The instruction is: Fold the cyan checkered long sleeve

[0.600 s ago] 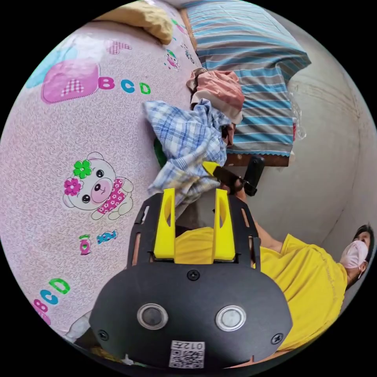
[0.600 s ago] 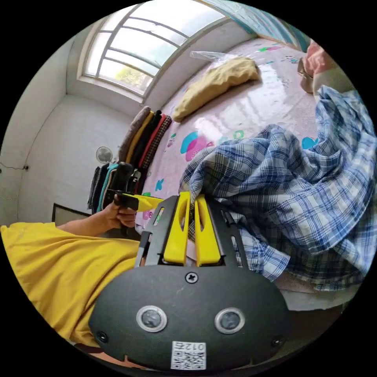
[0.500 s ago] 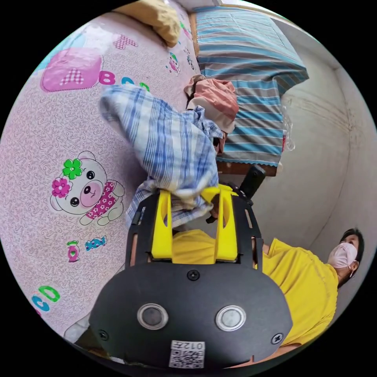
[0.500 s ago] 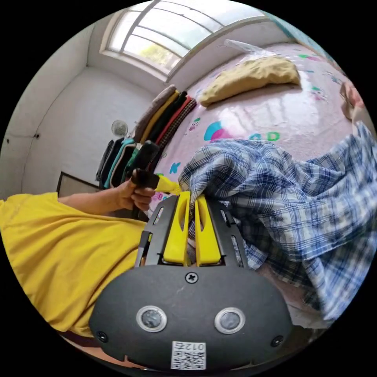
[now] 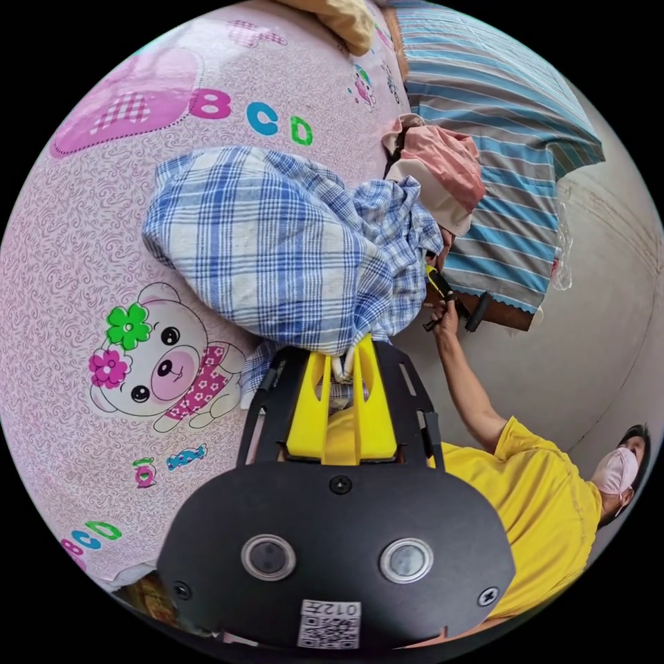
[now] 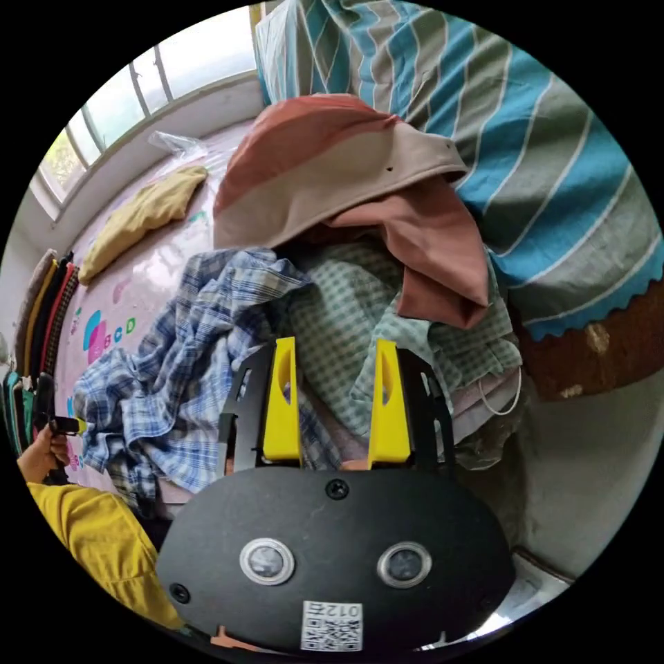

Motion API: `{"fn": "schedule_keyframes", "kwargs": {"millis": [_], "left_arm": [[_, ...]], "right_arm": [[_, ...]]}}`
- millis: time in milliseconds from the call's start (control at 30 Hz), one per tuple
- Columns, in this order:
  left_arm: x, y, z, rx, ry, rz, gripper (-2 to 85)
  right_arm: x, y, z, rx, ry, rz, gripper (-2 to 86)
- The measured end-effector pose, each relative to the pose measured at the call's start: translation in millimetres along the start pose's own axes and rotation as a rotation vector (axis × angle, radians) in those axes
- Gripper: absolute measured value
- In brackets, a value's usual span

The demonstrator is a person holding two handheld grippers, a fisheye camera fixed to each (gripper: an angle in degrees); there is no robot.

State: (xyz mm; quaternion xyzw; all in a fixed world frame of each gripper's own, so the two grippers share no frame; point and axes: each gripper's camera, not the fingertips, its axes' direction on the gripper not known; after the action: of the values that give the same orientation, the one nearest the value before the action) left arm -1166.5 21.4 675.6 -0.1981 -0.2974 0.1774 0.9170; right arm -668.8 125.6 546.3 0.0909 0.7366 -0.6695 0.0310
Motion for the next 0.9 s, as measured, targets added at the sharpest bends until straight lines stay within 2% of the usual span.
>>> {"fn": "schedule_keyframes", "kwargs": {"millis": [133,200,300,367,400,467,500,567,600,667,767,800,867,900], "left_arm": [[-20,-8,22,-0.067,-0.044,0.023,8.1],[-21,-15,31,-0.1,-0.055,0.047,7.9],[-1,-32,37,-0.123,0.003,0.141,7.6],[41,-54,21,-0.04,0.18,0.251,7.4],[56,-61,15,-0.014,0.221,0.285,7.4],[131,-99,-13,0.065,0.312,0.424,7.3],[155,-109,-19,0.077,0.309,0.469,7.3],[269,-142,-36,0.099,0.293,0.668,7.2],[300,-147,-38,0.099,0.293,0.719,7.2],[426,-150,-44,0.129,0.262,0.935,7.2],[554,-128,-43,0.217,0.143,1.068,8.2],[574,-124,-37,0.195,0.085,1.092,8.5],[614,-121,-1,-0.019,-0.135,1.015,11.8],[616,-118,6,-0.06,-0.162,1.019,12.3]], "right_arm": [[6,-25,38,-0.205,0.197,-0.188,15.4],[15,-33,47,-0.264,0.215,-0.201,10.6],[50,-46,23,-0.23,0.089,-0.069,4.7],[92,-44,-9,-0.17,-0.2,0.059,3.3],[103,-40,-19,-0.134,-0.28,0.089,3.1],[148,-19,-56,0.019,-0.589,0.203,2.5],[158,-12,-64,0.052,-0.643,0.229,2.4],[186,17,-92,0.17,-0.798,0.281,2.2],[190,24,-98,0.199,-0.837,0.286,2.1],[202,52,-124,0.332,-0.986,0.285,1.9],[208,75,-156,0.454,-1.057,0.288,1.5],[208,78,-163,0.473,-1.063,0.28,1.5],[208,87,-191,0.549,-1.083,0.24,1.3],[208,89,-199,0.577,-1.095,0.224,1.3]]}}
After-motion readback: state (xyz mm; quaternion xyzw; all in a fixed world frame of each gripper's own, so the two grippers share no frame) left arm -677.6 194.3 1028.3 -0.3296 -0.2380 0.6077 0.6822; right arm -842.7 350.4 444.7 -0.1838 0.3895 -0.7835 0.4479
